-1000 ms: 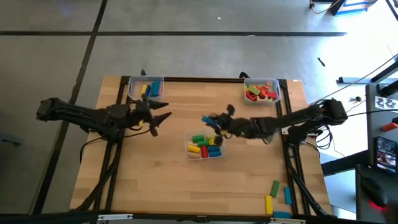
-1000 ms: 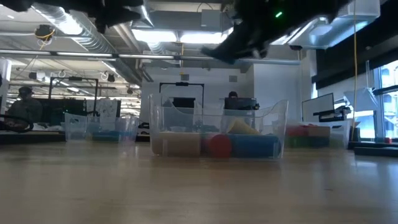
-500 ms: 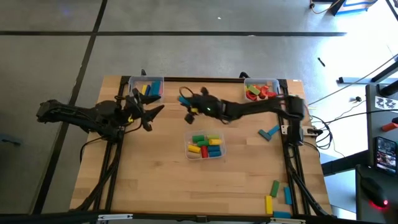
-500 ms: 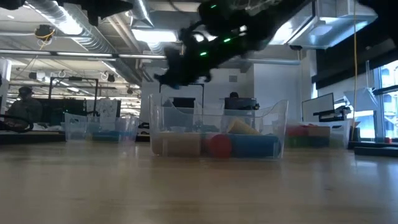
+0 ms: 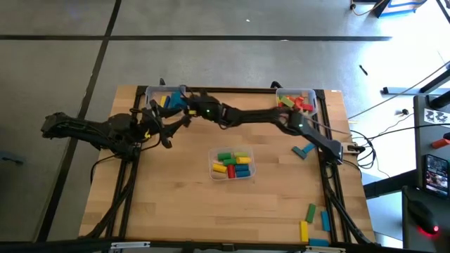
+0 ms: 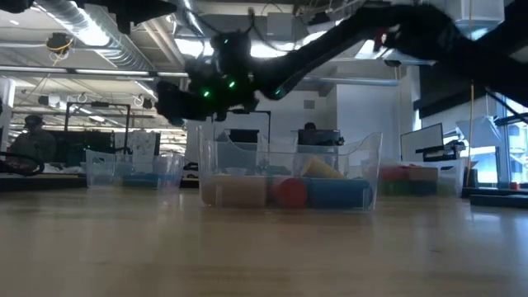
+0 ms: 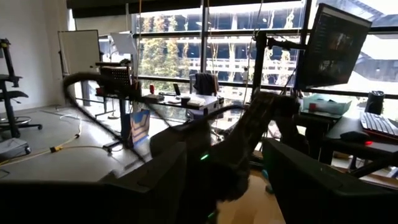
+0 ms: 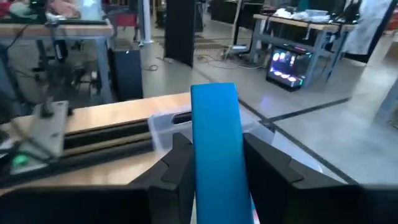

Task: Sort blocks by size
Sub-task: Put the blue rectangular block into the top left transparent bin

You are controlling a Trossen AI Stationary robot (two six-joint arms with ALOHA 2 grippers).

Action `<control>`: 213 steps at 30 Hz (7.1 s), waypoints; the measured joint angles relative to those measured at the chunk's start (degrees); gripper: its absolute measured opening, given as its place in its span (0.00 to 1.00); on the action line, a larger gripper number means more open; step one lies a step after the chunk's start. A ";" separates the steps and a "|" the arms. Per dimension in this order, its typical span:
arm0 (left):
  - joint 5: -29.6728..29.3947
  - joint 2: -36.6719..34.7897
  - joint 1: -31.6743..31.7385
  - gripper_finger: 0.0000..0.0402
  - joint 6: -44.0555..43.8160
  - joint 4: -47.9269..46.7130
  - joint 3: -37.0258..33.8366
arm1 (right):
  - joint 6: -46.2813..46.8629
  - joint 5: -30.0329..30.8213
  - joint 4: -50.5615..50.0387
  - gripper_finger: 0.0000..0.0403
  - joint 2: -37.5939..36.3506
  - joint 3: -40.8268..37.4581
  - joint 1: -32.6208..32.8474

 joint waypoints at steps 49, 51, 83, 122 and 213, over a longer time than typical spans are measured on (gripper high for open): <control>0.02 0.02 0.00 0.52 -2.38 -1.25 0.02 | -5.49 8.34 -74.20 0.59 -25.51 14.55 -2.57; 0.03 0.02 0.00 0.52 -2.38 -1.25 0.02 | -4.33 10.47 -79.48 0.59 -27.66 14.62 -1.56; 0.04 0.02 0.04 0.52 -3.39 -0.97 0.07 | 31.69 15.20 -104.36 0.59 -59.52 -30.79 8.18; 0.04 0.00 0.04 0.52 -0.42 2.51 0.07 | 40.88 -12.34 -73.51 0.59 -67.07 -81.50 2.01; 0.04 0.02 0.07 0.52 -0.27 2.66 0.00 | 66.31 17.67 -49.38 0.57 -66.91 -88.50 31.81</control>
